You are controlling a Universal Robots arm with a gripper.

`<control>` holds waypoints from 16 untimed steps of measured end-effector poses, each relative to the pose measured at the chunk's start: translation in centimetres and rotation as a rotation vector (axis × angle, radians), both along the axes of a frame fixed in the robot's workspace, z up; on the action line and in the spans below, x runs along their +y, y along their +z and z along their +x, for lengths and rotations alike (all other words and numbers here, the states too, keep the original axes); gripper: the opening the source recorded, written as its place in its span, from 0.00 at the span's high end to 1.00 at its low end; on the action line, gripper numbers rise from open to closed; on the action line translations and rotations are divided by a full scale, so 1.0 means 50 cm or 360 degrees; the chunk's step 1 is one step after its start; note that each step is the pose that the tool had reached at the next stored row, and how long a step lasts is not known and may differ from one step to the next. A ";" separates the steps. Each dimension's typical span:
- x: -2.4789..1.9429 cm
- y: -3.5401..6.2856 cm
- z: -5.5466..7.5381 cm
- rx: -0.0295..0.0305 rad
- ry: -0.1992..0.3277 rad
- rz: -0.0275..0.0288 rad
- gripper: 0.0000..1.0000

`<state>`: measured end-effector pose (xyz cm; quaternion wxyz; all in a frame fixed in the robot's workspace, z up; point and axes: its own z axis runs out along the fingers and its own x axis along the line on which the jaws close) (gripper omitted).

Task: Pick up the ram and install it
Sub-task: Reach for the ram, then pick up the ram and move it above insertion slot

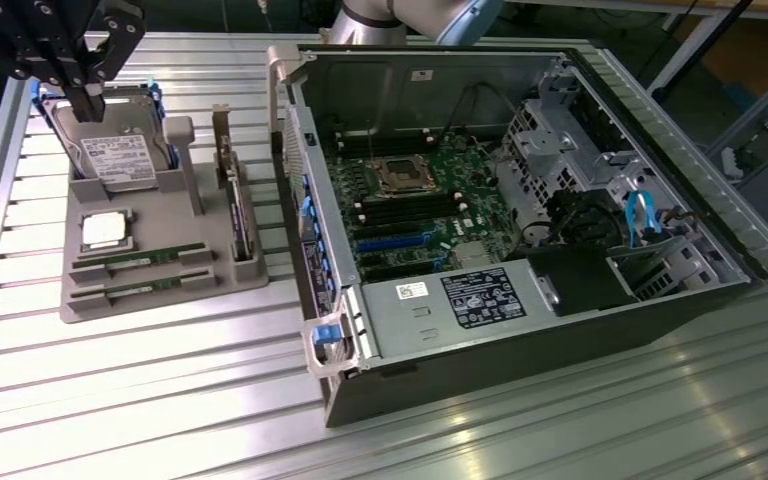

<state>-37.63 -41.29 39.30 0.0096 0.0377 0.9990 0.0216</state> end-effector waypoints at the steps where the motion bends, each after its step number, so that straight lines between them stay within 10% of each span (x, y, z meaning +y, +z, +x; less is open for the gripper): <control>1: -0.0001 0.000 0.000 0.00000 0.0000 -0.00001 0.90; 16: -0.0001 0.000 0.000 0.00000 0.0004 -0.00001 0.90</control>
